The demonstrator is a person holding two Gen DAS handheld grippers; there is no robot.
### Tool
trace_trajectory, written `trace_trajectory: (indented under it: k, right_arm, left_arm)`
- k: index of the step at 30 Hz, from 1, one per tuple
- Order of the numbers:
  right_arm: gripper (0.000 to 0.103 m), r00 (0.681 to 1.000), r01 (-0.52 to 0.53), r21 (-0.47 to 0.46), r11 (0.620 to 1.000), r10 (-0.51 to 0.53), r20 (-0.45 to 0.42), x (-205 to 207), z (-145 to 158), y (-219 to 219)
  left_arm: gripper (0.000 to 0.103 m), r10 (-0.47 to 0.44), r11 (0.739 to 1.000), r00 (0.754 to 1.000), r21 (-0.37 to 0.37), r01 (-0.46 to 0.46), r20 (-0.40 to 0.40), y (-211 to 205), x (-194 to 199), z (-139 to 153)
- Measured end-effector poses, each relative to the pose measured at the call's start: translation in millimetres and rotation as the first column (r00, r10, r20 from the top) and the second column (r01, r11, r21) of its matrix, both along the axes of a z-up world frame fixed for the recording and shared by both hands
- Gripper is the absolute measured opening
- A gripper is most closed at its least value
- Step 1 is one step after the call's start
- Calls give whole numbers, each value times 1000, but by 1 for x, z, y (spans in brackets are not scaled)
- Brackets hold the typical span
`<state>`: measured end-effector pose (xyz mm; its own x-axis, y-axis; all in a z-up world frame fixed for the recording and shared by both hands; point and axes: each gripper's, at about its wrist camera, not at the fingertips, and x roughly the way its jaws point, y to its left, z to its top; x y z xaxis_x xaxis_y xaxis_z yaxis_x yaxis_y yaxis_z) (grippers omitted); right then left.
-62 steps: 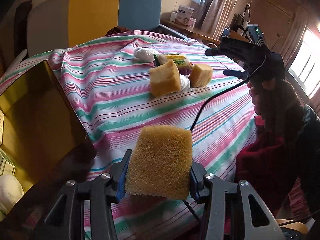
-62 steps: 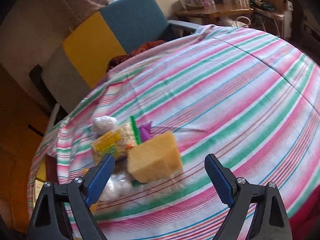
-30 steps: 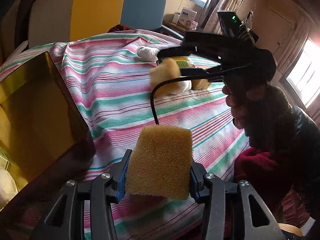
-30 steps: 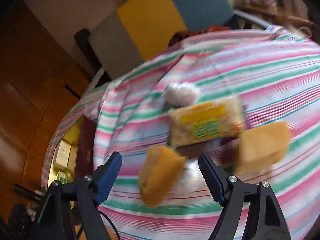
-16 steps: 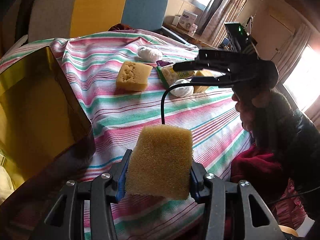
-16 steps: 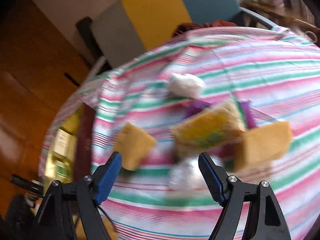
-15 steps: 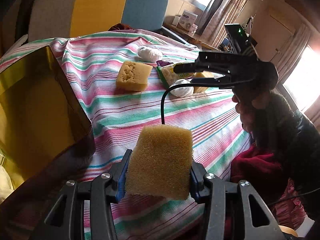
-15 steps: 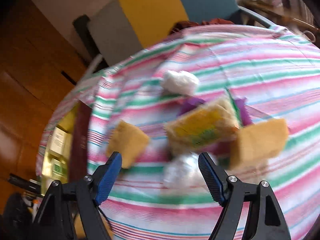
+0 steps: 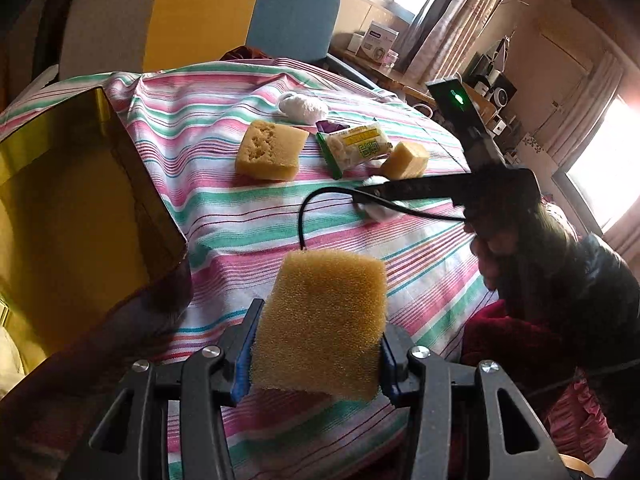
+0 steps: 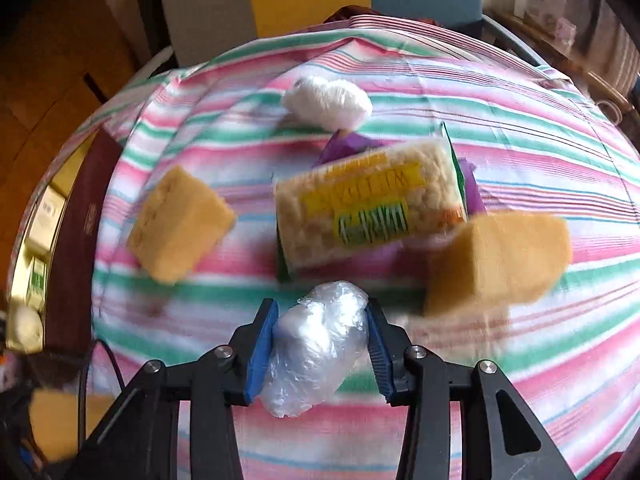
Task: Organize objects
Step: 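Lift the sponge with the left tool while the right tool grasps the plastic-wrapped white bundle, then lower the yellow sponge into the gold tray and open the left tool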
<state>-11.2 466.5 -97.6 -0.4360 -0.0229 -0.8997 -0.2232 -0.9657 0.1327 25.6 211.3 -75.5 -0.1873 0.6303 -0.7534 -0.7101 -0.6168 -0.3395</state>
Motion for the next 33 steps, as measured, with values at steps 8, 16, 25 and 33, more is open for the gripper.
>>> trace_trajectory:
  k: [8, 16, 25, 33]
  right_arm:
    - [44, 1000, -16, 10, 1000, 16, -18, 6, -3, -1]
    - [45, 999, -32, 44, 999, 33, -22, 5, -3, -7]
    - [45, 999, -45, 62, 997, 46, -17, 4, -4, -10]
    - [45, 998, -55, 90, 994, 57, -14, 4, -3, -15]
  left_arm:
    - [49, -14, 1000, 999, 14, 15, -50, -2, 10, 19]
    - [49, 3, 997, 998, 81, 2, -55, -26, 14, 46]
    - [49, 249, 962, 958, 155, -227, -143, -102, -21, 102]
    - [49, 482, 876, 871, 73, -477, -94, -154, -132, 82]
